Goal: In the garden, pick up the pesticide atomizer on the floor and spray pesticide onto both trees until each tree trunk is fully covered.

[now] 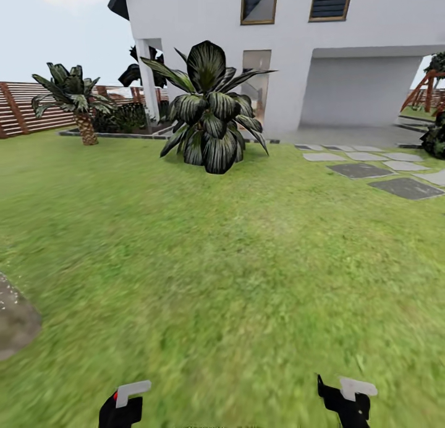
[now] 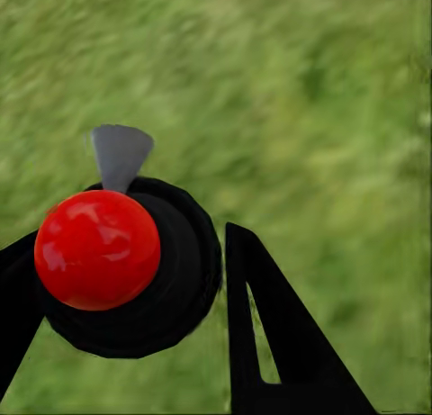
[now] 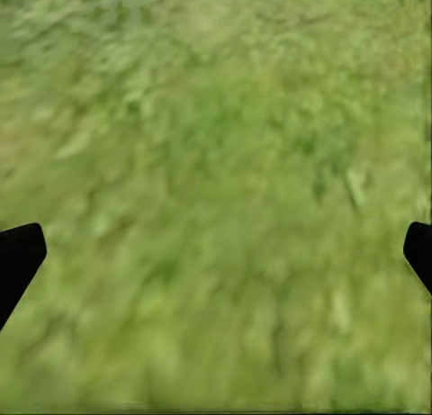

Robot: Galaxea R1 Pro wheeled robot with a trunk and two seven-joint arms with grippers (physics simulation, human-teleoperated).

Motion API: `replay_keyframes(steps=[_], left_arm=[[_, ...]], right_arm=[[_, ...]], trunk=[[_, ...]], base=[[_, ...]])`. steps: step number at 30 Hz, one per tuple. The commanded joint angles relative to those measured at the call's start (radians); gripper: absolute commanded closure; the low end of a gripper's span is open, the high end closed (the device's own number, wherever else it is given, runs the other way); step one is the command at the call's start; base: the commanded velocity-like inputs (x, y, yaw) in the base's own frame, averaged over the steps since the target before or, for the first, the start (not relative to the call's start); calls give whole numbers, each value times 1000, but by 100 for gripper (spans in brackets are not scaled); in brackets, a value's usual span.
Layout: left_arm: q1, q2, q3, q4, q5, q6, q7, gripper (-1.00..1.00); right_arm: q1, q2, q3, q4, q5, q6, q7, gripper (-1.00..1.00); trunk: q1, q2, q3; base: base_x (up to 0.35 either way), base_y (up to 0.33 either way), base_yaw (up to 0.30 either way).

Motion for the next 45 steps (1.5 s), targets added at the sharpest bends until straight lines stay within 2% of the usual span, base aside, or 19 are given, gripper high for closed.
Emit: replay_keyframes(steps=[1, 45], left_arm=[[-1, -1, 7, 0, -11, -3, 2, 100], [-1, 1, 10, 13, -10, -1, 0, 100]], right_arm=[[-1, 1, -5, 2, 10, -4, -1, -100], [-1, 1, -4, 2, 10, -4, -1, -100]], trunk=[[0, 0, -1], [0, 0, -1]], base=[[-95, -262, -300], [-4, -273, -300]])
